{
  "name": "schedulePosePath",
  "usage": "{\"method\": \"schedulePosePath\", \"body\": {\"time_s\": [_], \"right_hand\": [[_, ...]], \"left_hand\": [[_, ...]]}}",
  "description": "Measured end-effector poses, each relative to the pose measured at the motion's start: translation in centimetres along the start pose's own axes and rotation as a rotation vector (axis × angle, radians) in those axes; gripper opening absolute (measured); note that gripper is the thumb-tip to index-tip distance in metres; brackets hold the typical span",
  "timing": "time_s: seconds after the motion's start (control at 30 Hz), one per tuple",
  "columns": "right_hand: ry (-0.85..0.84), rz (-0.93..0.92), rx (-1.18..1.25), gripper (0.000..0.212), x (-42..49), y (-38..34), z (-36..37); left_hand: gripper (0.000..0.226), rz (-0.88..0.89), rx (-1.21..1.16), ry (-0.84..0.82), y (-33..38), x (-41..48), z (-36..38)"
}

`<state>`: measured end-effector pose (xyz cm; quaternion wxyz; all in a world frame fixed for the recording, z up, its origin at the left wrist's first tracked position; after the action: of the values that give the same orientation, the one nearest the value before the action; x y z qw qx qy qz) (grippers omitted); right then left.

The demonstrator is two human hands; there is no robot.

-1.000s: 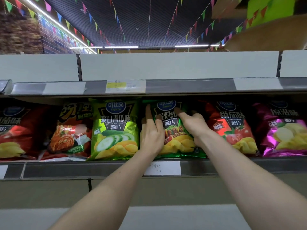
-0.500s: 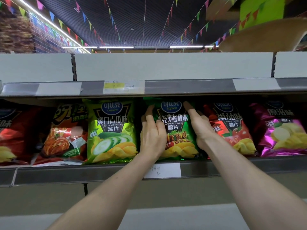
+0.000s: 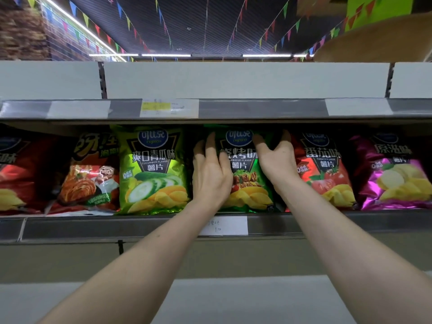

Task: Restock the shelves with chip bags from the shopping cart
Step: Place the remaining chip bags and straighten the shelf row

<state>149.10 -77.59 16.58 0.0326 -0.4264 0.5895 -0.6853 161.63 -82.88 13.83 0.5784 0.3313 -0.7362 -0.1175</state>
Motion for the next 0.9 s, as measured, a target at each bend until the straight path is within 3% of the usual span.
{"method": "schedulePosePath", "body": {"time_s": [0.1, 0.2, 0.33, 0.4, 0.5, 0.67, 0.9], "right_hand": [[0.091, -0.154, -0.176, 0.049, -1.5, -0.7, -0.8], [0.137, -0.378, -0.166, 0.035, -3.6, -2.1, 0.1], [-0.019, -0.532, -0.119, 0.028, -6.3, -4.3, 4.7], [-0.172, -0.465, -0.130, 0.030, -7.3, -5.1, 7.3], [-0.344, -0.216, -0.179, 0.040, -7.8, -4.9, 10.7], [-0.433, 0.143, -0.067, 0.075, -8.0, -2.9, 13.6], [-0.298, 0.119, -0.066, 0.087, -9.1, -2.7, 13.1]], "left_hand": [[0.045, 0.092, 0.081, 0.068, 0.6, 0.0, -1.6], [0.042, 0.133, 0.215, 0.174, -0.2, 0.6, -4.3], [0.036, -0.029, 0.404, 0.217, -3.1, 1.7, -8.5], [0.033, -0.068, 0.451, 0.240, -4.2, 2.1, -10.2], [0.046, -0.136, 0.439, 0.264, -5.7, 2.7, -12.0], [0.080, -0.285, 0.234, 0.134, -8.4, 3.0, -12.7], [0.074, -0.147, 0.010, -0.021, -9.1, 3.4, -10.8]]}}
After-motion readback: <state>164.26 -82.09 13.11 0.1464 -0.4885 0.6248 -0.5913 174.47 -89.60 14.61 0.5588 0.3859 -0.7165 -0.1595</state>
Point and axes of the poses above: each hand's wrist, its own x-axis towards the middle knuckle, its own z-axis out of the palm, y = z × x, the point moved 2 cm from there along x, towards the middle knuckle, and after that the axes turned 2 degrees about -y, right-handed, at the moved point
